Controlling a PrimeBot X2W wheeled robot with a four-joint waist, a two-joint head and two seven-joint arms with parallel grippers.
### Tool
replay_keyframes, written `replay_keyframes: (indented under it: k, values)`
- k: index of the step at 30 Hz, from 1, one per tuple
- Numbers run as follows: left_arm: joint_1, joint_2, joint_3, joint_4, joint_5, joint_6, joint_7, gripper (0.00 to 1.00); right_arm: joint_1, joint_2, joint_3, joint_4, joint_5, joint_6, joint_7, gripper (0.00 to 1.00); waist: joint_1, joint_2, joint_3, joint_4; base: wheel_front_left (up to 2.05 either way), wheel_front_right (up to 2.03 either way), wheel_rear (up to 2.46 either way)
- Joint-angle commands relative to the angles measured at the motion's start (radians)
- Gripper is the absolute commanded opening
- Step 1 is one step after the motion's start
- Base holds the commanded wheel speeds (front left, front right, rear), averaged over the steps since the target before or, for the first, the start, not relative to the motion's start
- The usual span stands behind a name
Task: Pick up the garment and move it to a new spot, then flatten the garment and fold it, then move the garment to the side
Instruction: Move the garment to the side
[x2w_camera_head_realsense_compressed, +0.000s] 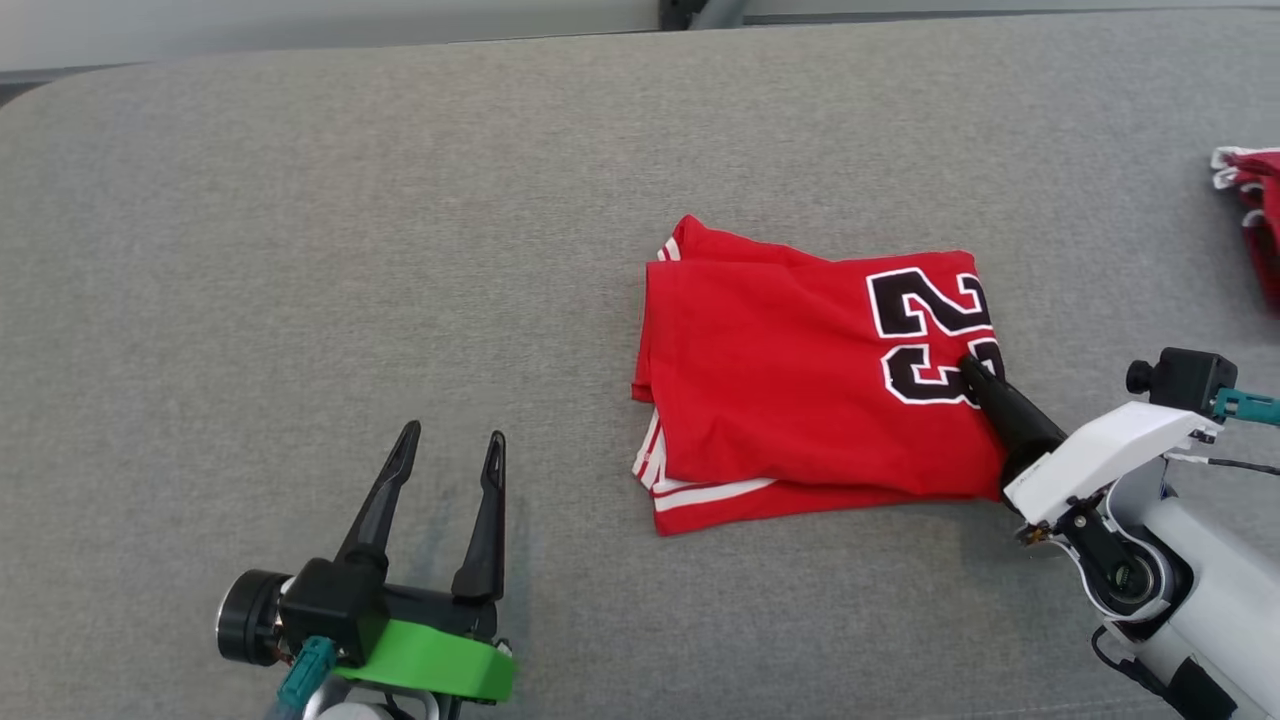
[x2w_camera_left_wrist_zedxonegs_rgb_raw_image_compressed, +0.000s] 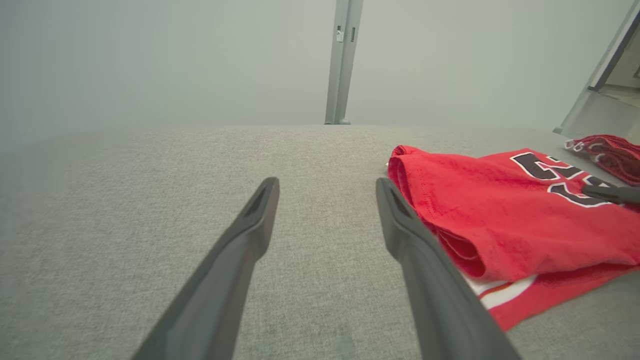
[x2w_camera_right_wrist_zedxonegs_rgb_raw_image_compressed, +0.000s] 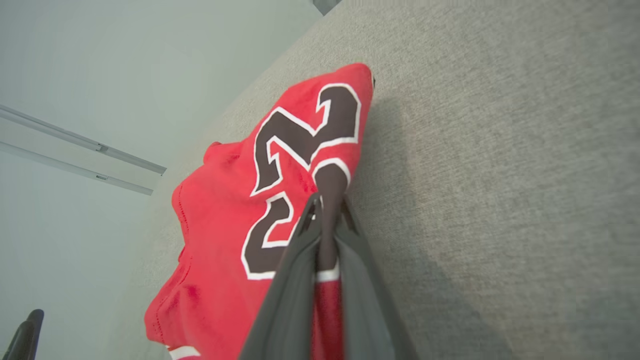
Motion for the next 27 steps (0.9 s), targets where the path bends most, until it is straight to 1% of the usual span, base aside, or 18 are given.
replay_keyframes:
  k: [1,3,4,9,13,20,27]
  values:
    - [-0.017,0.001,0.009,0.004,0.022,-0.011,-0.004,1.0,-0.016,-0.006,0.017,-0.011,-0.011,0.0,-0.02,0.0,0.0,0.0,0.023,-0.101,0.0,0.0,0.0]
    - [-0.023,0.002,0.014,0.005,0.032,-0.018,-0.004,1.0,-0.023,-0.008,0.032,-0.016,-0.017,0.0,-0.034,0.0,0.0,0.0,0.029,-0.137,0.0,0.0,0.0]
    - [-0.023,0.002,0.014,0.005,0.032,-0.018,-0.004,1.0,-0.023,-0.008,0.032,-0.016,-0.017,0.0,-0.034,0.0,0.0,0.0,0.029,-0.137,0.0,0.0,0.0]
    - [-0.041,0.002,0.025,0.007,0.056,-0.034,-0.004,1.0,-0.036,-0.017,0.062,-0.027,-0.019,0.0,-0.061,0.0,0.0,0.0,0.046,-0.207,0.0,0.0,0.0]
    - [-0.052,0.003,0.027,0.009,0.076,-0.045,-0.004,1.0,-0.056,-0.024,0.075,-0.028,-0.013,0.0,-0.076,0.0,0.0,0.0,0.059,-0.251,0.0,0.0,0.0]
    - [-0.077,0.022,0.026,0.004,0.099,-0.055,-0.004,1.0,-0.121,-0.063,0.073,-0.035,-0.029,0.0,-0.087,0.0,0.0,0.0,0.113,-0.285,0.0,0.0,0.0]
    - [-0.13,0.056,-0.001,-0.002,0.112,-0.061,-0.004,1.0,-0.265,-0.143,0.098,-0.051,-0.059,0.0,-0.087,0.0,0.0,0.0,0.193,-0.307,0.0,0.0,0.0]
